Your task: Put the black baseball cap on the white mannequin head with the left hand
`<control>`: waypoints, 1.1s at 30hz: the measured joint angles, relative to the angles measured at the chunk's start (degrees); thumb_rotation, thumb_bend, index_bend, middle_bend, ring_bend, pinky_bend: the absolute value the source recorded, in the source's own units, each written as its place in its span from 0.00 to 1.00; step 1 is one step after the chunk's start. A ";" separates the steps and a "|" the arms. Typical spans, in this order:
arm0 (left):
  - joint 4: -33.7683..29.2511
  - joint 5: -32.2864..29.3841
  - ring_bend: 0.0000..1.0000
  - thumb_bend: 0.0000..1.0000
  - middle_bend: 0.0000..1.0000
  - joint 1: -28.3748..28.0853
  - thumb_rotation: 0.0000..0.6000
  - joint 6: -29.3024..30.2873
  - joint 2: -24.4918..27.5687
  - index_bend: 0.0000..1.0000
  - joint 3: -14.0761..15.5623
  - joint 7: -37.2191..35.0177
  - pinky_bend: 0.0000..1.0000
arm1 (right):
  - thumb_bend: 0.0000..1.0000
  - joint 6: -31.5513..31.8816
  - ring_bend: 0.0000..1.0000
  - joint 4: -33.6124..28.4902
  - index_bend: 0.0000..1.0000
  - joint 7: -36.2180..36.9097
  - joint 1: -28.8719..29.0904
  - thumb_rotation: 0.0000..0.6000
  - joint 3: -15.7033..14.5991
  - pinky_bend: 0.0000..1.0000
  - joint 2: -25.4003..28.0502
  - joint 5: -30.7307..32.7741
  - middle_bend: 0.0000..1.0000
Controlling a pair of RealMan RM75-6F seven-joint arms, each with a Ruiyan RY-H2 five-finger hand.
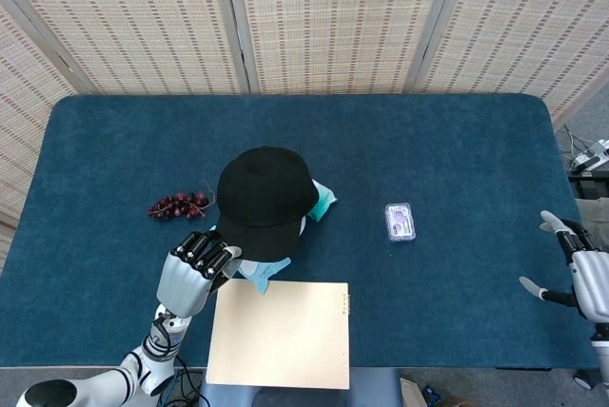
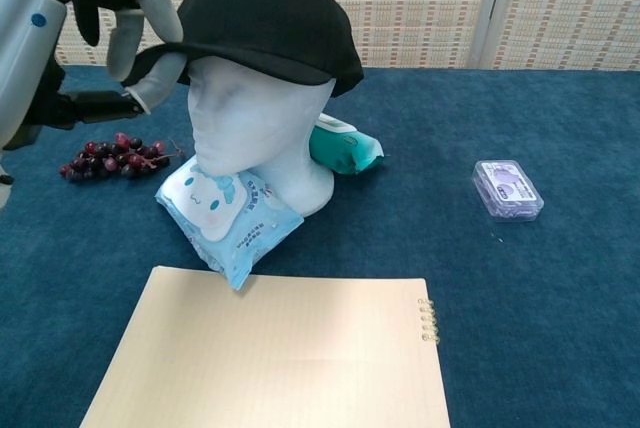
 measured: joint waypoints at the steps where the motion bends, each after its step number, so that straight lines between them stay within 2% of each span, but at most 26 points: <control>1: -0.02 -0.09 0.46 0.39 0.78 0.19 1.00 0.00 -0.03 0.73 0.06 -0.07 0.64 | 0.03 0.00 0.14 -0.01 0.08 -0.02 0.00 1.00 0.00 0.50 -0.01 -0.01 0.26; 20: -1.48 0.70 0.42 0.39 0.73 3.38 1.00 1.09 -0.43 0.64 2.02 -0.52 0.62 | 0.03 0.06 0.14 0.01 0.08 0.23 -0.04 1.00 0.01 0.50 0.08 0.01 0.26; 33: -4.69 0.03 0.34 0.39 0.55 4.64 1.00 -1.11 0.85 0.37 1.93 -0.25 0.56 | 0.03 -0.23 0.14 -0.03 0.08 0.03 0.11 1.00 0.00 0.50 0.04 0.10 0.26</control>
